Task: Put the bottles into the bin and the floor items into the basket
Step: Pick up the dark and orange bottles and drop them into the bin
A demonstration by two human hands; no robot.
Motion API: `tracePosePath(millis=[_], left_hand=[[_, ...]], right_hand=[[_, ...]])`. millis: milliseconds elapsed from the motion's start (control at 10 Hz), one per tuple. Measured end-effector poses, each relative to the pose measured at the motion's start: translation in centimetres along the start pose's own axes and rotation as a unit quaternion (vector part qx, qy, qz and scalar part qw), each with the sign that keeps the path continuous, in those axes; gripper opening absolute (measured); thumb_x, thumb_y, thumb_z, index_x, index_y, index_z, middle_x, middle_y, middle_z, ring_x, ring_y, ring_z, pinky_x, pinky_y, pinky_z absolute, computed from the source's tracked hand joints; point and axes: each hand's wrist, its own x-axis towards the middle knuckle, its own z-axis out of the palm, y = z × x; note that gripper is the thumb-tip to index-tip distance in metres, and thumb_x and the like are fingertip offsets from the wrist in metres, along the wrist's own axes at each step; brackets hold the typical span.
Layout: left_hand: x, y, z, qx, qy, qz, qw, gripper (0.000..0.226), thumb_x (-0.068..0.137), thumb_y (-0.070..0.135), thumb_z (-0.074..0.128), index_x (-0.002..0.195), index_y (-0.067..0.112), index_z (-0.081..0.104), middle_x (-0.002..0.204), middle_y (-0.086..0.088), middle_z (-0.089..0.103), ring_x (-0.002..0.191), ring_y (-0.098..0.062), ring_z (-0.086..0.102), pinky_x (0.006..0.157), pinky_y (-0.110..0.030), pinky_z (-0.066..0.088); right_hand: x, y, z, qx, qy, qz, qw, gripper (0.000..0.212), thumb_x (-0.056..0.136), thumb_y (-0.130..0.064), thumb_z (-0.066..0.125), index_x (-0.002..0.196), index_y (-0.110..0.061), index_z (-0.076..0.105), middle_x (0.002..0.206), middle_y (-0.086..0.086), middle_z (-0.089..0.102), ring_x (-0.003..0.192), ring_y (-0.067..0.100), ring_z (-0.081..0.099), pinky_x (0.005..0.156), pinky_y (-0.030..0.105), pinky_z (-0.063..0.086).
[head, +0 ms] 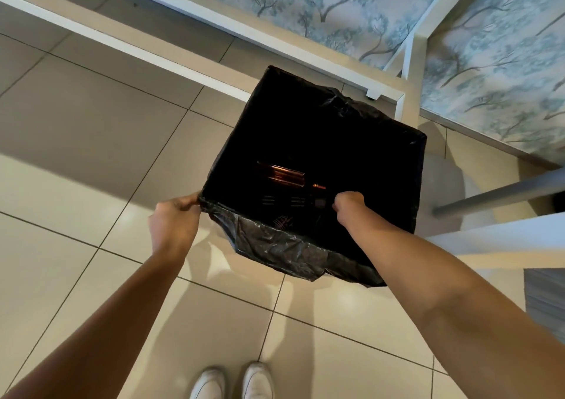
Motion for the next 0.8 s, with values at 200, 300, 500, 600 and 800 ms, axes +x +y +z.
tracePosePath(millis=[200,300,500,600,800], left_hand=[[0.3,1.3,0.0,-0.105,-0.002,-0.022,0.994,0.025,0.083,0.038,0.056,0.067,0.024,0.069,0.091,-0.009,0.073,0.092,-0.027,0.068,0.092,-0.047,0.054],[0.4,1.7,0.0,-0.094,-0.012,0.004,0.996,0.03,0.085,0.043,0.064,0.096,0.018,0.075,0.098,-0.005,0.073,0.097,-0.022,0.067,0.094,-0.04,0.053],[-0.4,2.0,-0.6,-0.031,-0.029,0.025,0.999,0.035,0.086,0.029,0.068,0.118,0.014,0.068,0.106,-0.005,0.071,0.1,-0.02,0.066,0.1,-0.037,0.049],[-1.3,2.5,-1.0,-0.031,-0.013,0.046,0.998,0.03,0.087,0.024,0.067,0.116,0.015,0.069,0.106,-0.002,0.071,0.098,-0.014,0.063,0.098,-0.029,0.047],[-5.0,4.1,-2.6,-0.049,0.009,0.097,0.994,0.013,0.091,0.019,0.061,0.097,0.018,0.073,0.095,0.005,0.071,0.084,-0.001,0.061,0.09,-0.017,0.043]], right_hand=[[0.1,-0.4,-1.0,-0.147,-0.077,-0.078,0.983,0.031,0.098,-0.004,0.04,0.124,0.007,0.052,0.125,0.026,0.056,0.109,0.037,0.059,0.097,0.04,0.051],[-2.4,-1.2,-0.5,-0.153,-0.021,-0.17,0.973,0.019,0.097,-0.011,0.052,0.102,0.001,0.066,0.103,0.021,0.068,0.095,0.035,0.067,0.085,0.044,0.057],[-6.9,-3.4,-2.9,-0.22,-0.043,-0.372,0.901,0.013,0.092,-0.02,0.062,0.093,-0.01,0.071,0.092,0.005,0.072,0.085,0.018,0.067,0.066,0.015,0.047],[-8.8,-4.2,-4.6,-0.207,-0.059,-0.438,0.873,0.009,0.09,-0.017,0.065,0.088,-0.01,0.071,0.089,0.003,0.07,0.08,0.01,0.062,0.062,-0.003,0.038],[-13.5,-4.5,-7.9,-0.185,-0.07,-0.486,0.851,0.006,0.088,-0.015,0.066,0.086,-0.01,0.07,0.089,0.002,0.069,0.074,0.002,0.059,0.065,-0.005,0.039]])
